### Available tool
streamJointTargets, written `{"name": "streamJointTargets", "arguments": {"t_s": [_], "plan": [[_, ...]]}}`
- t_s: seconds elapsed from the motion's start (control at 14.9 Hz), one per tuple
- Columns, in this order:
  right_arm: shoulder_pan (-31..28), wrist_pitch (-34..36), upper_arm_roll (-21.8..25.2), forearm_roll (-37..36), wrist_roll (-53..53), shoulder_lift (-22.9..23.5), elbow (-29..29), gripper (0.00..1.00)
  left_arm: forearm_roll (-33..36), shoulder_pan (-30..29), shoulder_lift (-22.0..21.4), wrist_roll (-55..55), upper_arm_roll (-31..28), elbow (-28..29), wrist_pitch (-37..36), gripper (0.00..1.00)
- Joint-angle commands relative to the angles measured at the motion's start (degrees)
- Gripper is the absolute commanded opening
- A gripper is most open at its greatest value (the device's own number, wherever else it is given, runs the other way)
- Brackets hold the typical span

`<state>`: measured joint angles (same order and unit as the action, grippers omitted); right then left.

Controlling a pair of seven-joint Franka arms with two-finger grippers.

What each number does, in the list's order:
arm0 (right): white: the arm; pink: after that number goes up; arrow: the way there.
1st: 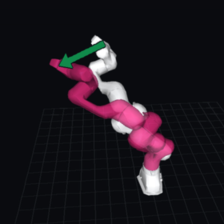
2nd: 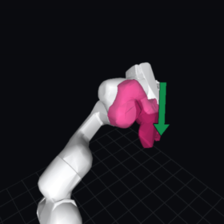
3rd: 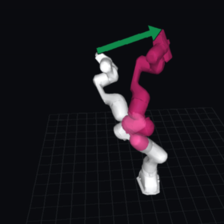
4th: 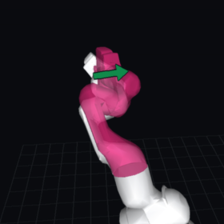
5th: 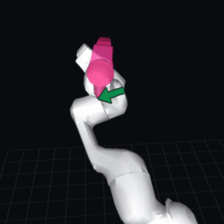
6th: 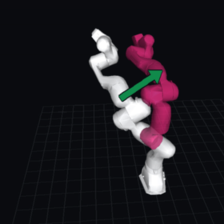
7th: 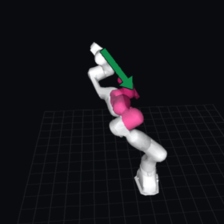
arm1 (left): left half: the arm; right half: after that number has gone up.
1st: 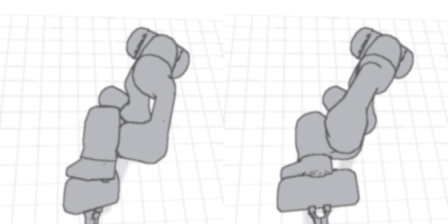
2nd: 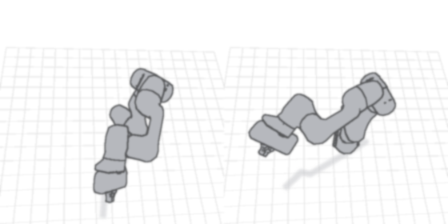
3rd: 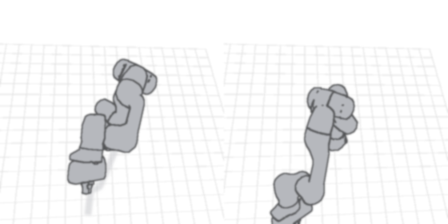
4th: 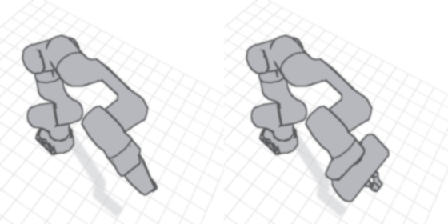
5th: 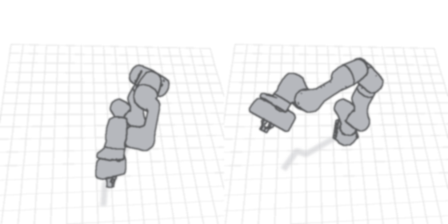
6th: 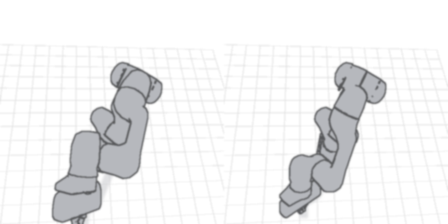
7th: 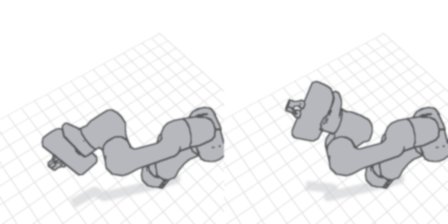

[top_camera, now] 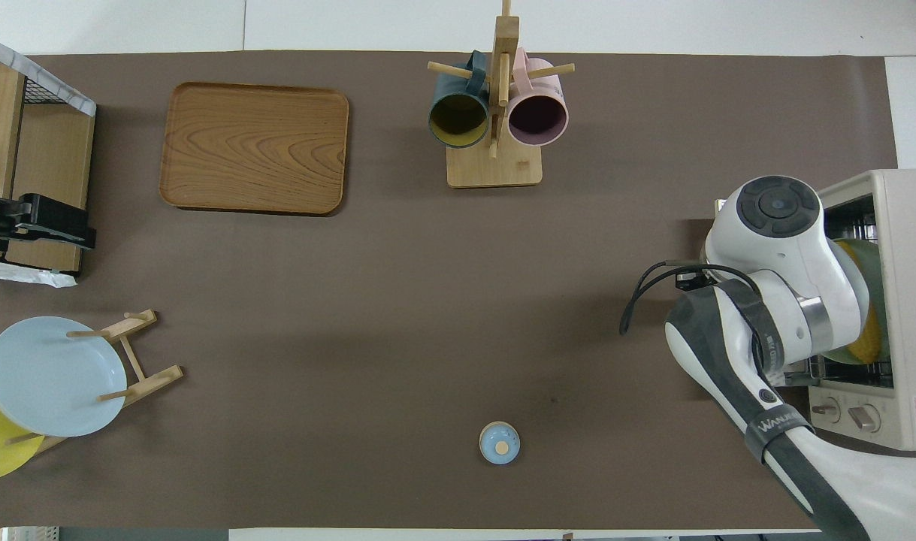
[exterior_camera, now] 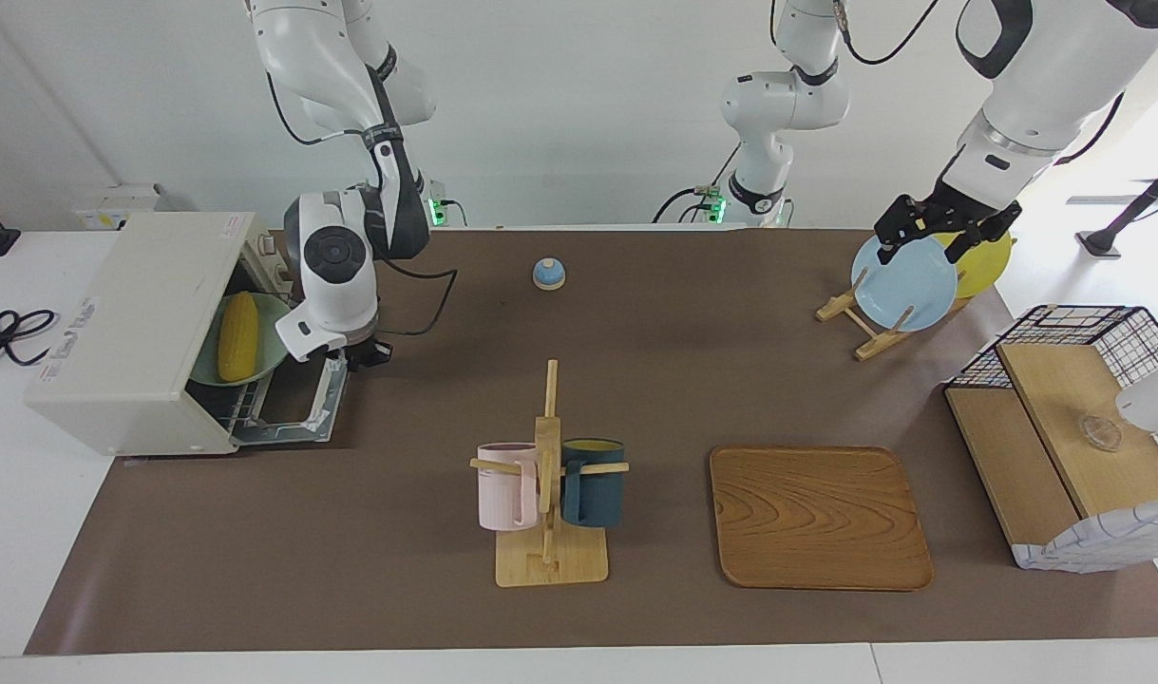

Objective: Put corn in oven
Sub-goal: 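Push the oven door shut with the right gripper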

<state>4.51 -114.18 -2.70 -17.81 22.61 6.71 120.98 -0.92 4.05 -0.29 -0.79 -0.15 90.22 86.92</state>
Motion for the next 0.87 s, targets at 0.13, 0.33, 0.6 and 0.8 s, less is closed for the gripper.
{"name": "streamJointTargets", "arguments": {"t_s": [0.13, 0.33, 0.6, 0.8], "plan": [[-3.18, 13.88, 1.73, -4.78, -13.16, -2.93, -9.77, 0.00, 0.75, -0.27, -0.50, 0.26, 0.06, -0.05, -1.05, 1.00], [-7.58, 15.13, 1.83, -4.61, -21.97, -4.86, -11.29, 0.02, 0.75, -0.27, -0.50, 0.26, 0.06, -0.05, -1.05, 1.00], [-8.64, 16.35, 2.00, -0.06, -22.70, -5.13, -14.34, 0.05, 0.75, -0.27, -0.50, 0.26, 0.06, -0.05, -1.13, 1.00], [-8.38, 21.62, 1.74, 6.80, -22.70, -4.52, -22.95, 0.12, 0.75, -0.27, -0.50, 0.26, 0.06, -0.05, -1.14, 1.00]]}}
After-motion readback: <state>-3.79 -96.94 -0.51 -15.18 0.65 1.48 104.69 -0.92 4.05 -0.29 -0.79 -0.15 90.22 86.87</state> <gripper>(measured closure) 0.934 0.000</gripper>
